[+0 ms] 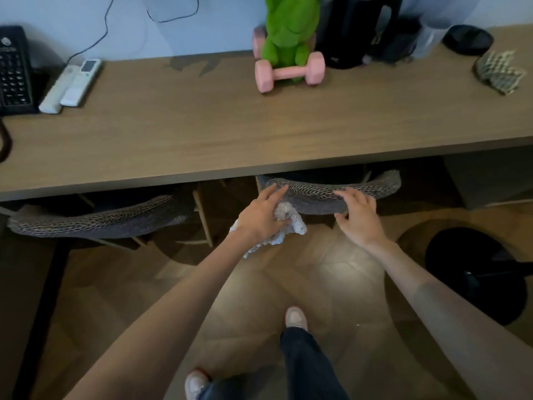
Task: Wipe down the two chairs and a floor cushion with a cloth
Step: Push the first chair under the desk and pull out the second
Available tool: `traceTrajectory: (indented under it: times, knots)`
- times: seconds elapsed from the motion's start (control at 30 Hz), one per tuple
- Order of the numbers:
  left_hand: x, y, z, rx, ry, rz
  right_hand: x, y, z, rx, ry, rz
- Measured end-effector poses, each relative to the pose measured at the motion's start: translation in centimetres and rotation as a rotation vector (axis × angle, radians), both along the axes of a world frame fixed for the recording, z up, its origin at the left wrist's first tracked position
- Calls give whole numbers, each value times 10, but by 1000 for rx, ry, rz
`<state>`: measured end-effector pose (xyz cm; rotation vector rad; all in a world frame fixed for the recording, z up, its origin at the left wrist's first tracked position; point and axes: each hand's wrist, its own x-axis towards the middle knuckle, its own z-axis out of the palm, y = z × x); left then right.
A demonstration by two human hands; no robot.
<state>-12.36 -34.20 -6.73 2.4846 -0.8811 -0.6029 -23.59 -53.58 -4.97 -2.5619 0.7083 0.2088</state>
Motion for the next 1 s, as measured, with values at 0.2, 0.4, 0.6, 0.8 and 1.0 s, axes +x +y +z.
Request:
traceTrajectory:
  times: [0.2, 0.4, 0.6, 0.8, 1.0]
  knots:
    - [28, -85, -28, 213, 21, -107, 38, -63, -36, -53, 208, 80]
    - [38, -117, -47, 361, -37, -205, 45, -81, -59, -187, 184, 186]
    - [27, -123, -43, 414, -234, -191, 45, -85, -55, -277, 187, 283]
    - [13, -101, -41, 476, -342, -248, 33, -70, -53, -264, 174, 368]
    - [-26, -40, -40, 470, -327, -272, -5, -19, -56, -230, 191, 462]
